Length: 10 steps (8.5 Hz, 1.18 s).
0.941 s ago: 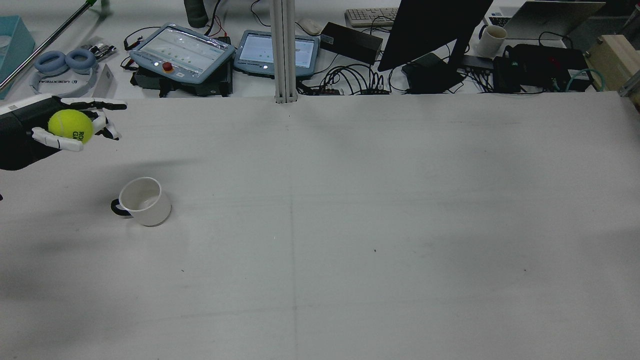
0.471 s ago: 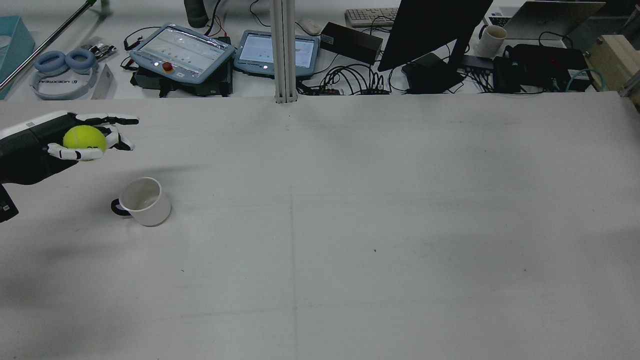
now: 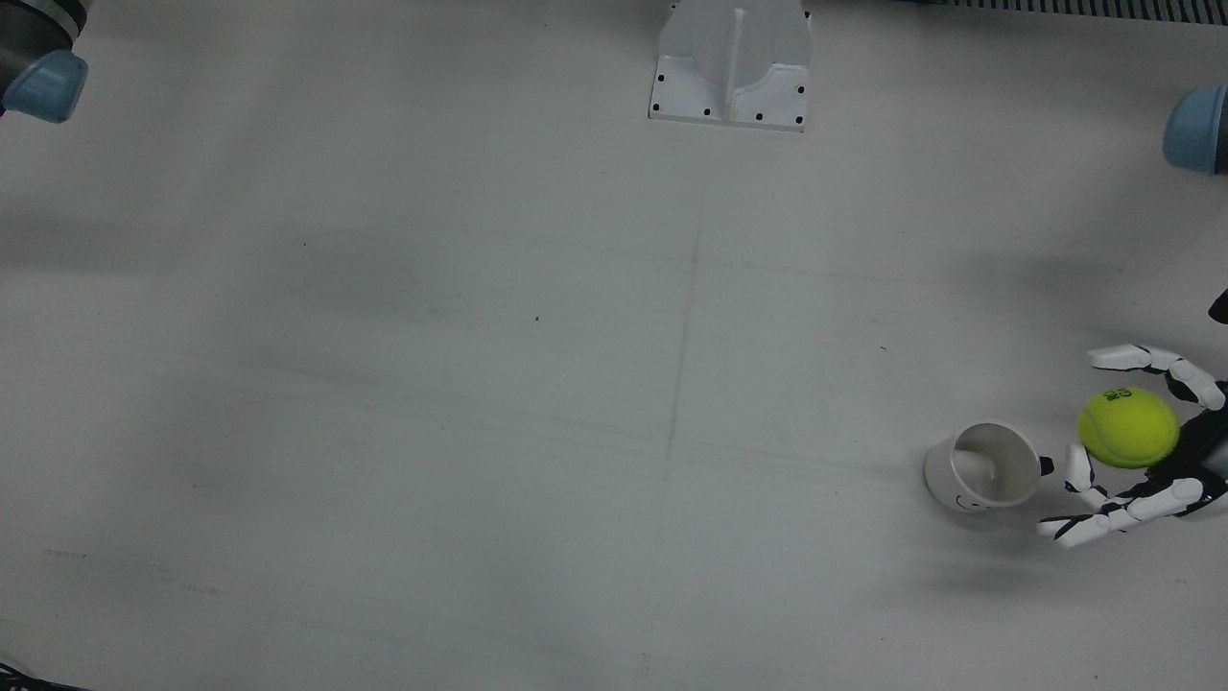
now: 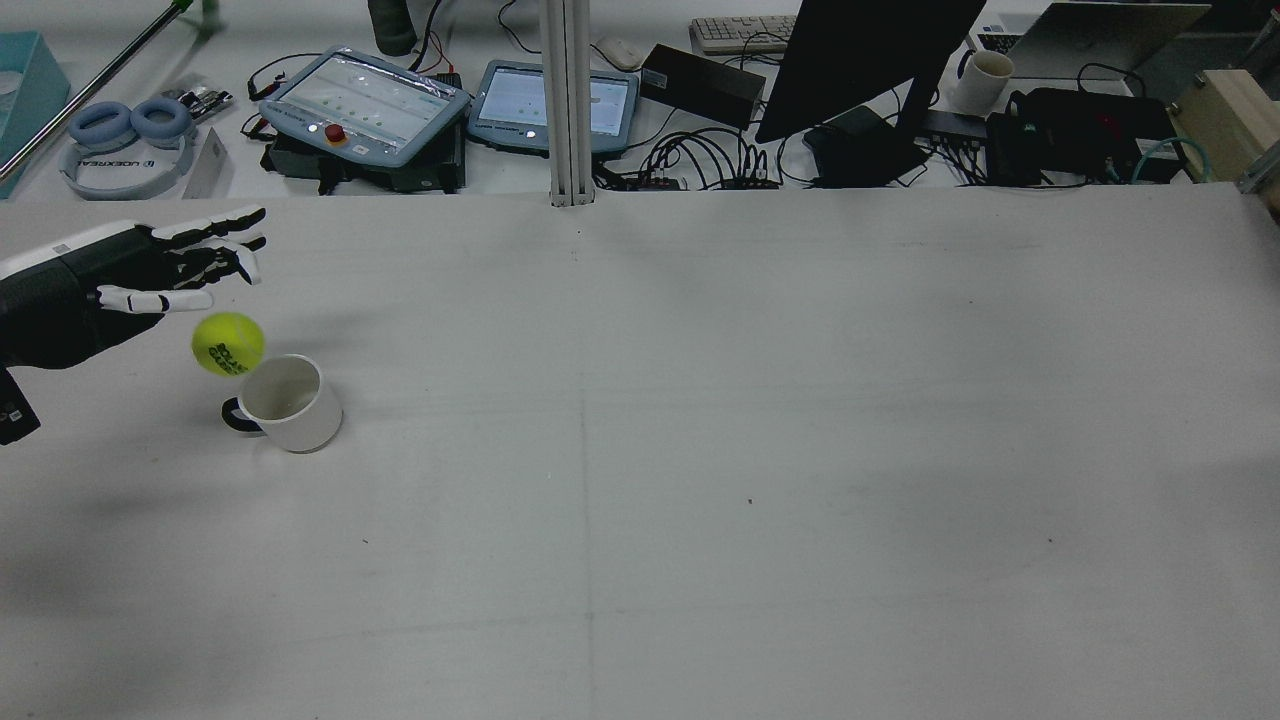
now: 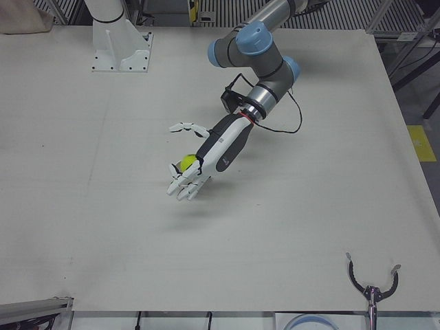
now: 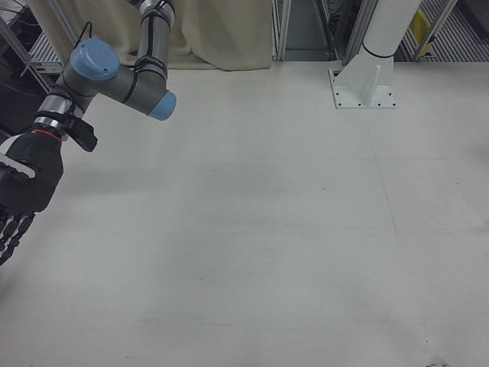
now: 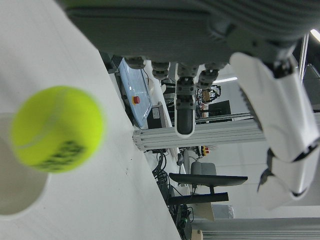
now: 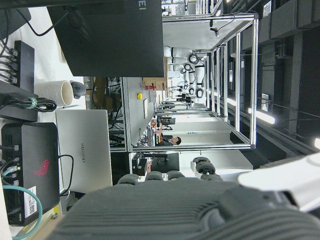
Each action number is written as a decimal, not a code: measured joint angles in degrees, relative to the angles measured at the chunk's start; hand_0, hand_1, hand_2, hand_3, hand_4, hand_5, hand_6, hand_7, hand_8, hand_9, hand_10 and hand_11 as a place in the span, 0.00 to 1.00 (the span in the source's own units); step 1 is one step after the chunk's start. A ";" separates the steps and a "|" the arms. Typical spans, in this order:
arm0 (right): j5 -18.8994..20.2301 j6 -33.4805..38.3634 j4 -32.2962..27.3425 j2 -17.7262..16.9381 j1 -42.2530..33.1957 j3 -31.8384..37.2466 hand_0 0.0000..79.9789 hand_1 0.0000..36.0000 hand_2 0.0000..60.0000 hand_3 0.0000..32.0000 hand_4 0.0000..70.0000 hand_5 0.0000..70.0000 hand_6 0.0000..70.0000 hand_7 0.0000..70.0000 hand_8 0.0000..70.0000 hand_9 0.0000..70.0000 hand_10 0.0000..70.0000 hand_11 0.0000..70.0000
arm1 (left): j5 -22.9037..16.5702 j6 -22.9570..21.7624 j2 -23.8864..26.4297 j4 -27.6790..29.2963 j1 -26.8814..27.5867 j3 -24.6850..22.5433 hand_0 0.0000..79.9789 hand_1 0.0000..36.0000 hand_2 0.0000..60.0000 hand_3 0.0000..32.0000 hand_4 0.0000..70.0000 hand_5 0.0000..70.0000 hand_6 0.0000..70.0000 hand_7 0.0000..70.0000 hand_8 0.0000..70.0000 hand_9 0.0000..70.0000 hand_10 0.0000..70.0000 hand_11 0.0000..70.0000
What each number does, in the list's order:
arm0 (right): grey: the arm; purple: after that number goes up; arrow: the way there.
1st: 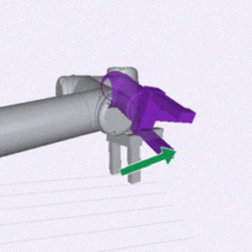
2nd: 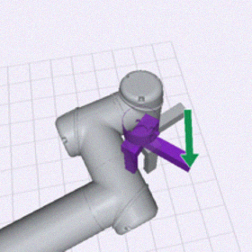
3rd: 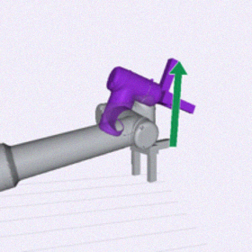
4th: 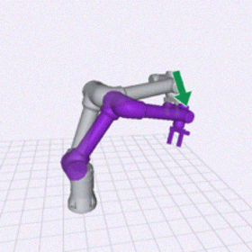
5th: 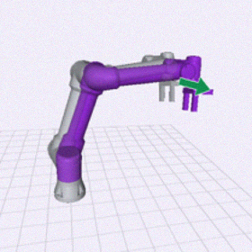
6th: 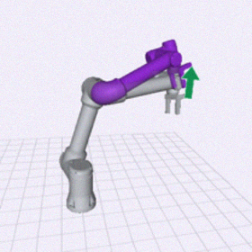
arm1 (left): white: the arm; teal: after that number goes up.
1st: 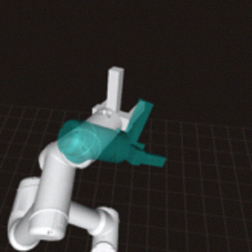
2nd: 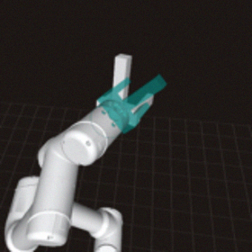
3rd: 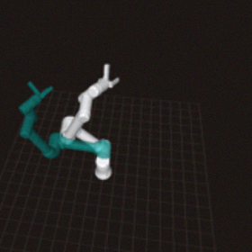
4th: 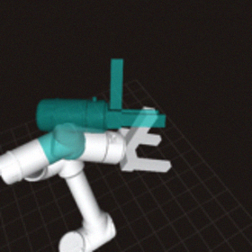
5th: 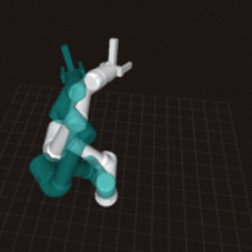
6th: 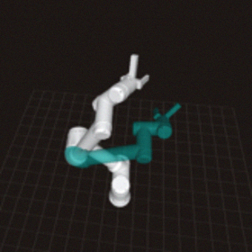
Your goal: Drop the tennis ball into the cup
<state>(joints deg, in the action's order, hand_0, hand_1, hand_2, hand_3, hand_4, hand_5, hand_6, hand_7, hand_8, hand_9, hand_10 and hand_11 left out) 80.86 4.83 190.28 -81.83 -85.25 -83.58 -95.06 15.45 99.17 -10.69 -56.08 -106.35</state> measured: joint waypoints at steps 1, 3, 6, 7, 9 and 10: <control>0.00 0.00 0.00 0.00 0.00 0.00 0.00 0.00 0.00 0.00 0.00 0.00 0.00 0.00 0.00 0.00 0.00 0.00 | -0.01 0.01 0.00 0.06 0.00 -0.04 0.50 0.46 0.51 0.00 0.13 0.01 0.03 0.25 0.00 0.03 0.00 0.00; 0.00 0.00 0.00 0.00 0.00 0.00 0.00 0.00 0.00 0.00 0.00 0.00 0.00 0.00 0.00 0.00 0.00 0.00 | -0.04 0.02 0.01 0.13 0.06 -0.08 0.50 0.47 0.53 0.00 0.13 0.01 0.02 0.26 0.00 0.03 0.00 0.00; 0.00 0.00 0.00 0.00 0.00 0.00 0.00 0.00 0.00 0.00 0.00 0.00 0.00 0.00 0.00 0.00 0.00 0.00 | -0.27 -0.48 0.20 0.05 -0.21 -0.83 0.53 0.54 0.61 0.00 0.11 0.01 0.02 0.29 0.00 0.04 0.00 0.00; 0.00 0.00 0.00 0.00 0.00 0.00 0.00 0.00 0.00 0.00 0.00 0.00 0.00 0.00 0.00 0.00 0.00 0.00 | -0.52 -0.64 0.40 -1.03 -1.56 -2.25 0.54 0.56 0.59 0.00 0.04 0.02 0.03 0.26 0.00 0.03 0.00 0.00; 0.00 0.00 0.00 0.00 0.00 -0.06 0.00 0.00 0.00 0.00 0.00 0.00 0.00 0.00 0.00 0.00 0.00 0.00 | -0.81 -0.55 4.62 -5.33 -7.21 -3.27 0.52 0.55 0.56 0.00 0.00 0.01 0.00 0.19 0.00 0.02 0.00 0.00; 0.00 0.00 0.02 0.00 0.00 -0.07 0.00 0.00 0.00 0.00 0.00 0.00 0.00 0.00 0.00 0.00 0.00 0.00 | -0.87 -0.45 7.59 -6.67 -10.27 -1.59 0.50 0.55 0.61 0.00 0.00 0.01 0.00 0.20 0.00 0.02 0.00 0.00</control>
<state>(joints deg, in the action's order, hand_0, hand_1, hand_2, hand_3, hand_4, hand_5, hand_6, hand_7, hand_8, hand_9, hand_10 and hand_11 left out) 80.86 4.83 190.31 -81.83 -85.26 -83.66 -95.92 15.00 106.76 -17.36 -66.35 -107.94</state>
